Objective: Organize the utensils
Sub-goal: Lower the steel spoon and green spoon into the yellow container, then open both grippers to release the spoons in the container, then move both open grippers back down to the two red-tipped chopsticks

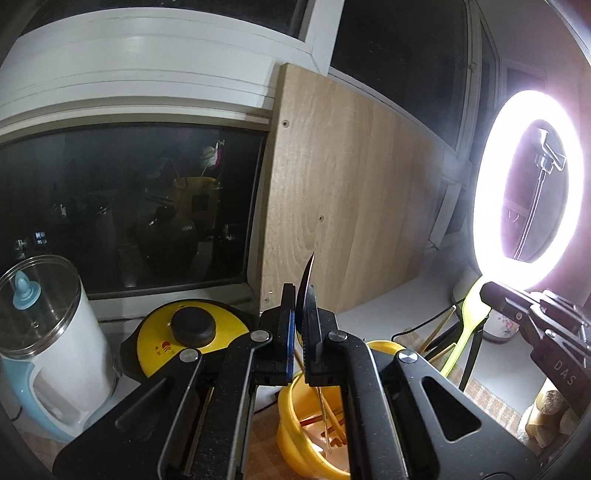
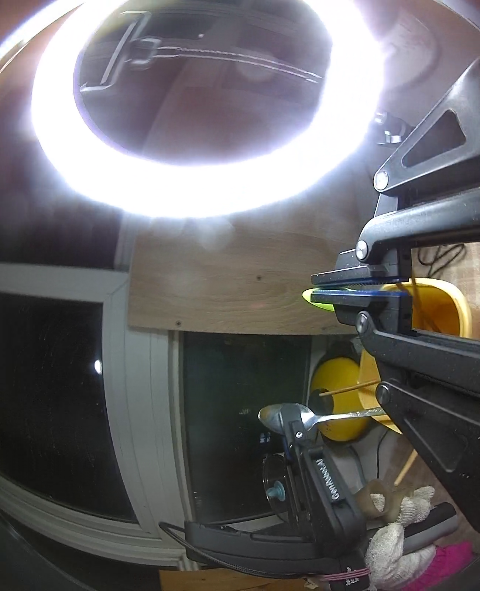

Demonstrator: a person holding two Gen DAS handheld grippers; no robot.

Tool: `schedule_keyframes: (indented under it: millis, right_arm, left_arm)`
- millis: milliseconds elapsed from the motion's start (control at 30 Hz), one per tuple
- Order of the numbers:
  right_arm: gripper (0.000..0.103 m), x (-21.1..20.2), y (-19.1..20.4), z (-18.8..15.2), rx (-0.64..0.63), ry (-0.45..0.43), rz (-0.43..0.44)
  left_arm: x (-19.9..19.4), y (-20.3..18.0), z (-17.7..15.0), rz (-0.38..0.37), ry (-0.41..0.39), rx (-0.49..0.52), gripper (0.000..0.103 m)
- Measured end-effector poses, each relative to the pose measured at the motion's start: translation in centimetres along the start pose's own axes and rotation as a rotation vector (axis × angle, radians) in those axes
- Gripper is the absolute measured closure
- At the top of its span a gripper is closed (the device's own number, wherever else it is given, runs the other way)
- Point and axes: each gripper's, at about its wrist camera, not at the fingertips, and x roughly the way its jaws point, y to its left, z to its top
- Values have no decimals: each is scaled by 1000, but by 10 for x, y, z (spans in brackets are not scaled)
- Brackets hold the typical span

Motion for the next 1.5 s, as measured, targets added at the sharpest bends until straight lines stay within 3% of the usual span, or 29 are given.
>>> schedule_keyframes:
  millis: [533, 600, 633, 733, 767, 833, 933, 1100, 1233, 1367, 1500]
  right_arm:
    - [102, 5, -11, -28, 39, 121, 74]
    - [95, 2, -11, -31, 36, 121, 75]
    - [86, 0, -11, -32, 37, 121, 78]
    - [80, -4, -14, -35, 45, 121, 87]
    - [77, -7, -14, -36, 49, 118, 87]
    - [72, -14, -18, -38, 63, 112, 87]
    - [54, -27, -22, -43, 77, 104, 85]
    - [39, -51, -24, -51, 70, 96, 86]
    - [11, -76, -25, -60, 78, 86, 97]
    - [0, -99, -28, -69, 76, 101, 134]
    - [0, -117, -27, -84, 66, 154, 143]
  left_arm:
    - [-6, 0, -13, 9, 71, 19, 102]
    - [-6, -1, -13, 7, 80, 14, 101]
    - [-6, -1, -14, 3, 85, 13, 98]
    - [-9, -3, -15, 5, 79, 12, 78]
    - [-12, -3, -15, 6, 73, 11, 76]
    - [-16, -4, -15, 7, 68, 5, 76]
    - [-27, -6, -14, 20, 59, 5, 76]
    - [-54, -10, -14, 50, 38, 30, 76]
    - [-85, -12, -15, 77, 27, 32, 76]
    - [-126, -23, -22, 115, 25, 101, 76]
    - [-157, -32, -41, 213, 85, 177, 76]
